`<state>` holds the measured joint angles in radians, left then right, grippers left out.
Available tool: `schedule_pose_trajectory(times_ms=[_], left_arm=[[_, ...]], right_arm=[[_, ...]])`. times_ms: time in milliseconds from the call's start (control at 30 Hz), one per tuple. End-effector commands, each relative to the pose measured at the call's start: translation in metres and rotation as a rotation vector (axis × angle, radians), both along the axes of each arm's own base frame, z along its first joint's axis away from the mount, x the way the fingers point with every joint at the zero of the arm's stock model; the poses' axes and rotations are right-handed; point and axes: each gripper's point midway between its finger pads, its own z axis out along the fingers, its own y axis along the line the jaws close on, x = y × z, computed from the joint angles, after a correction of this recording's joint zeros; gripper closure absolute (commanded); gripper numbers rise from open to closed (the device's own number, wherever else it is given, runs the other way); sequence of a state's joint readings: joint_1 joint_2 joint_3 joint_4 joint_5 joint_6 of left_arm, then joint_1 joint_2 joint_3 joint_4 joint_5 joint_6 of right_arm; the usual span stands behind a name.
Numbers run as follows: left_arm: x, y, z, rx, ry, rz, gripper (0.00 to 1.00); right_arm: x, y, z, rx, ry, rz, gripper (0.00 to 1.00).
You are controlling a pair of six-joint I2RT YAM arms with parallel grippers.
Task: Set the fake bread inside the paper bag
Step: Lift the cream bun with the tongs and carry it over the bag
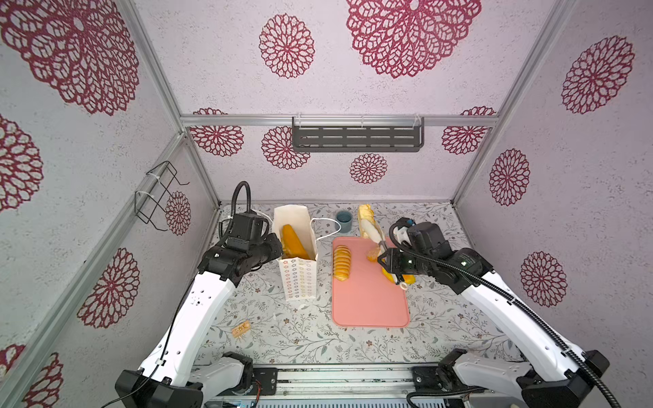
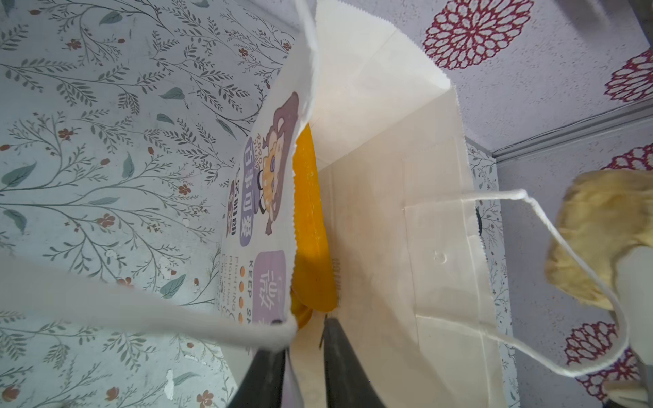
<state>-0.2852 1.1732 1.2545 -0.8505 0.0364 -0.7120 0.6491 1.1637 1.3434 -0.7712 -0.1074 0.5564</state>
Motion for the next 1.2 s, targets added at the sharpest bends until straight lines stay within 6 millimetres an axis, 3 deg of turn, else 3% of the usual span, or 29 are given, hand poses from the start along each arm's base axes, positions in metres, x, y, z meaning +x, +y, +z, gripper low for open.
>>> schedule_pose_trajectory(times_ms=[0, 200, 367, 500, 833, 1167], left_arm=[[0.005, -0.001, 0.007, -0.021, -0.024, 0.010, 0.82], [0.006, -0.002, 0.007, -0.025, -0.025, 0.009, 0.89], [0.005, -0.003, 0.007, -0.028, -0.027, 0.006, 0.93], [0.004, -0.003, 0.005, -0.028, -0.024, 0.005, 0.94], [0.005, -0.002, 0.005, -0.027, -0.027, 0.007, 0.96], [0.004, -0.002, 0.003, -0.025, -0.024, 0.006, 0.96]], right_arm=[[-0.006, 0.033, 0.063, 0.114, -0.148, 0.111, 0.84], [-0.010, 0.086, 0.085, 0.154, -0.166, 0.210, 0.85], [-0.008, 0.118, 0.079, 0.146, -0.144, 0.250, 0.87], [-0.011, 0.131, 0.071, 0.125, -0.127, 0.273, 0.86], [-0.023, 0.140, 0.044, 0.053, -0.079, 0.289, 0.81], [-0.026, 0.139, 0.042, 0.046, -0.083, 0.290, 0.61]])
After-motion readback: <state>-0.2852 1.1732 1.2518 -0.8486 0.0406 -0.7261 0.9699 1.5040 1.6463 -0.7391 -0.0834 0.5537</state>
